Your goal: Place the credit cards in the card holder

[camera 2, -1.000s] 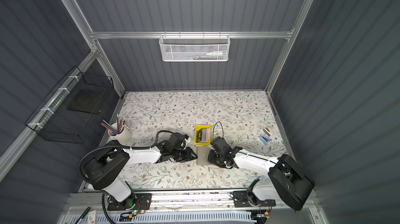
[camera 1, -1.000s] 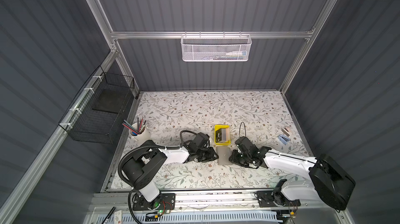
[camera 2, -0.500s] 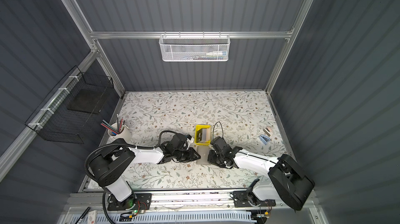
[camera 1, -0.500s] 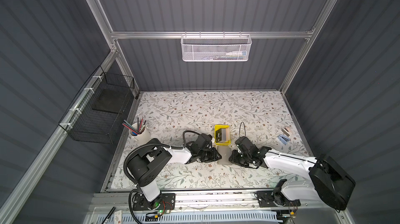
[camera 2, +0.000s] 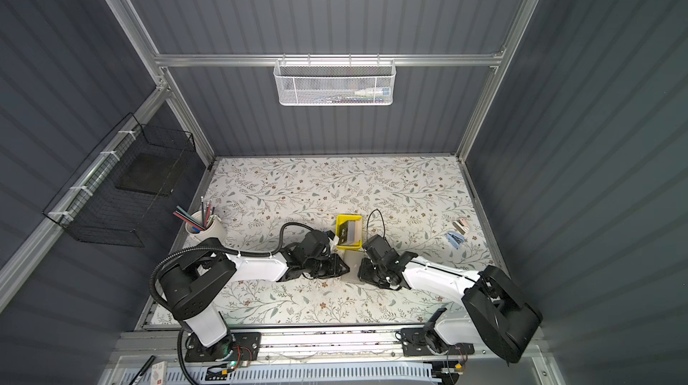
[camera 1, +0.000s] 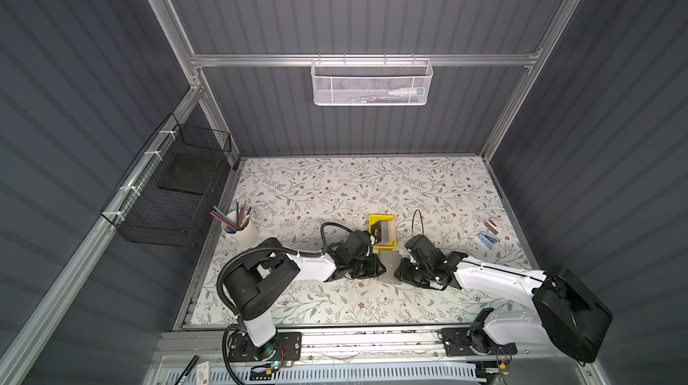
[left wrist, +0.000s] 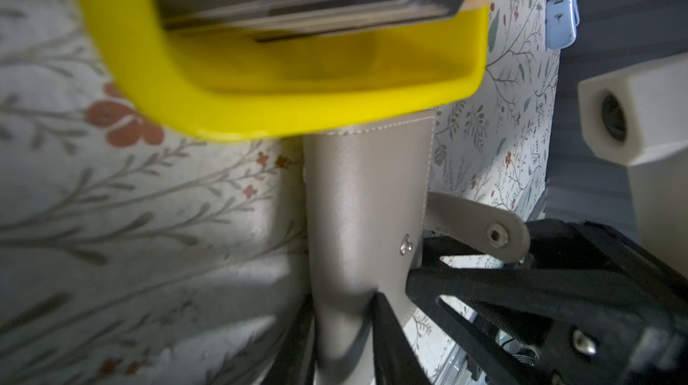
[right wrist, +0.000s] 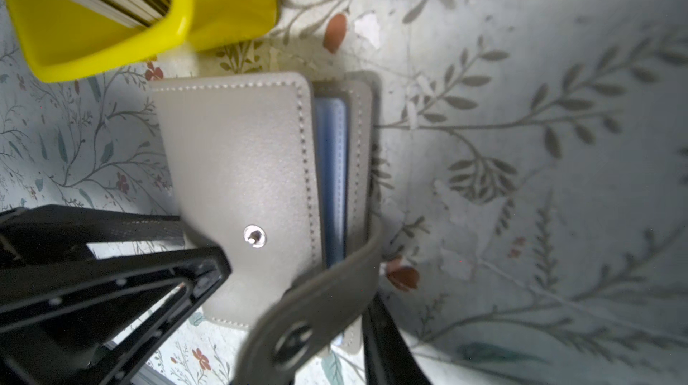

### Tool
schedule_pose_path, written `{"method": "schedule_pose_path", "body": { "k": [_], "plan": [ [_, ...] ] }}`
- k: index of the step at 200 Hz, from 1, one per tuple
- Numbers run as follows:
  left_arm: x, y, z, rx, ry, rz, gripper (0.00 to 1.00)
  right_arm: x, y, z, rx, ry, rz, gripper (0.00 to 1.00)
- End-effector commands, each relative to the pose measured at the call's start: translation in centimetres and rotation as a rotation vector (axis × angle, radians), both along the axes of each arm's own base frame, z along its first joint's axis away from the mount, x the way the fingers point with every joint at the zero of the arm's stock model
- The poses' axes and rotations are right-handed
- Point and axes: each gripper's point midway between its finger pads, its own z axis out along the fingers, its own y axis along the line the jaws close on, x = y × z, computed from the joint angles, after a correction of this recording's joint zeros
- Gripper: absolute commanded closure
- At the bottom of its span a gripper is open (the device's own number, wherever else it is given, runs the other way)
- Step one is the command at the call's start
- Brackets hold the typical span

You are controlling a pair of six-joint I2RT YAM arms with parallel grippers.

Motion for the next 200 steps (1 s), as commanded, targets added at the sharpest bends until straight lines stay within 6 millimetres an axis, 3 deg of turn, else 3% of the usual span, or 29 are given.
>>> {"method": "schedule_pose_path", "body": {
  "k": [1,22,52,103,160,200],
  "plan": [
    [-3.1,-0.7,-2.1,0.059,0.059,-0.084,0.73,-0.1,0.7,0.2,0.015,-0.003,0.031,0.73],
    [-3.6,-0.7,-2.2,0.073,0.068,-0.092,0.73,-0.2,0.4,-0.1,-0.001,0.003,0.029,0.76],
    [-3.6,0.9,-2.9,0.117,0.062,-0.008,0.77,-0.1,0.2,-0.2,-0.031,0.007,0.036,0.76],
    [-6.0,1.3,-4.5,0.105,0.099,0.034,0.79,0.1,0.2,0.4,-0.058,0.003,0.069,0.75],
    [-6.5,1.7,-5.2,0.109,0.099,0.072,0.8,-0.7,-2.2,4.9,-0.152,-0.025,0.095,0.65],
    [-6.5,1.9,-5.2,0.11,0.092,0.094,0.81,-0.2,-3.9,7.4,-0.255,-0.026,0.052,0.67]
  ]
}}
